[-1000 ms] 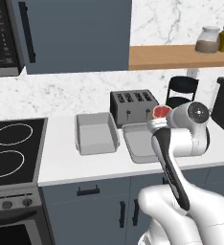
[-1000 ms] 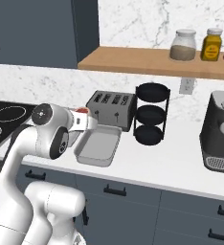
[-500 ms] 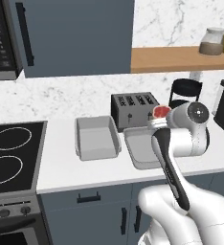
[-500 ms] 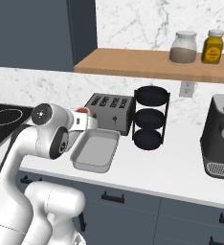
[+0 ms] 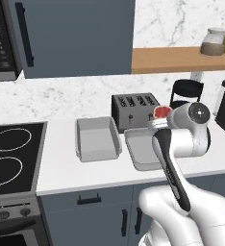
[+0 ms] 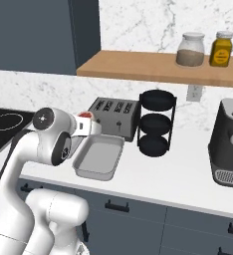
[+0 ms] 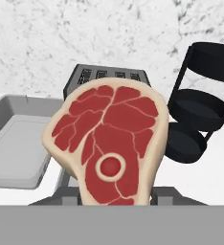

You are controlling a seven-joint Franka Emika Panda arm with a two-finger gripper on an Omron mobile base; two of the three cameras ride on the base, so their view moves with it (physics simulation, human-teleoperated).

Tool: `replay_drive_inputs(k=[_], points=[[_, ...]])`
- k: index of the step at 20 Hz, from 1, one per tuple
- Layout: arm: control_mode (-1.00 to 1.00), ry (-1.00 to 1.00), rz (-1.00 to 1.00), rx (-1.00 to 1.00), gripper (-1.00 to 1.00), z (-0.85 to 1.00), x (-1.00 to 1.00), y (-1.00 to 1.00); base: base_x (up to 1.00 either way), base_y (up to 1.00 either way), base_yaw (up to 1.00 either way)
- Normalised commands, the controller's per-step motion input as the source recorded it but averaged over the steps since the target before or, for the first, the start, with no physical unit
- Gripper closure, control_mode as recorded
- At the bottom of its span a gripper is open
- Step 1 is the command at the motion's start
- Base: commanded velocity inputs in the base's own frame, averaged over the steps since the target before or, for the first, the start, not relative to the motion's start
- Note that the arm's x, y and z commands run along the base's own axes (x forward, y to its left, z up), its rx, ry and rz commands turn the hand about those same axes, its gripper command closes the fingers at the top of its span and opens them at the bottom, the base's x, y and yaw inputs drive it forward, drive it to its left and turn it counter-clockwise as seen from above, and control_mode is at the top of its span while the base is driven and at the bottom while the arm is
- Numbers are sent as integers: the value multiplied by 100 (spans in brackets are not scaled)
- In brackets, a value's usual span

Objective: Place one bell pepper and one steak in each tupperware on the nearby counter, to pack two identical lunches.

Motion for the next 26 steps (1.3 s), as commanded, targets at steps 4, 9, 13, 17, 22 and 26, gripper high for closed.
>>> replay_drive_inputs(k=[4, 9, 13, 17, 22, 26], points=[[-100, 9, 0, 13, 100, -16, 20, -19, 2, -4, 0], [-100, 10, 0, 15, 100, -26, 65, -22, 0, 0, 0], [-100, 12, 6, 8, 100, -43, 60, 1, 0, 0, 0], [-100, 14, 10, 5, 100, -71, 33, 2, 0, 0, 0], [-100, 2, 1, -7, 100, -49, 37, 8, 0, 0, 0], [-100, 5, 9, 0, 100, -49, 22, 18, 0, 0, 0]])
